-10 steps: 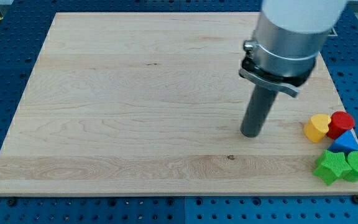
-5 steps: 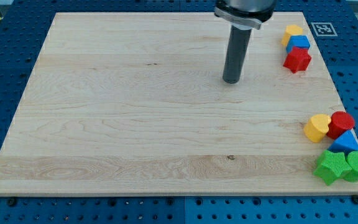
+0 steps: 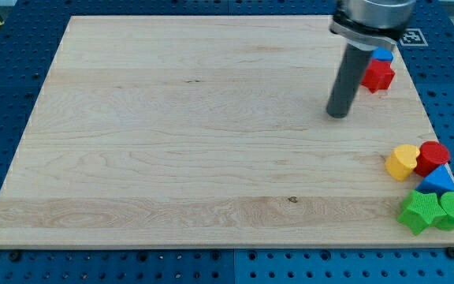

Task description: Point at the red star

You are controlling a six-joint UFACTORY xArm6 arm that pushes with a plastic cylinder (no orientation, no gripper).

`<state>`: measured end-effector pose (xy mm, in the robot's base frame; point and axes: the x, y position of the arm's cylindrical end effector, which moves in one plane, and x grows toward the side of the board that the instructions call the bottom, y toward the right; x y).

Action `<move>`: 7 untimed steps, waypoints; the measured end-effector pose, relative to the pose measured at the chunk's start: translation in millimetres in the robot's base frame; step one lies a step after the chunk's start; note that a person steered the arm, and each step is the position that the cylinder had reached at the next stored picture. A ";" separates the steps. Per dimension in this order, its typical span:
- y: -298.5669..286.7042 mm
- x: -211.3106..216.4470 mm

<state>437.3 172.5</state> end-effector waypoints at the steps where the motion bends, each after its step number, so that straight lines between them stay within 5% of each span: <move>1: 34.7 13.6; 3: 114.1 -17.6; 5: 114.1 -83.8; 7: 71.5 -84.7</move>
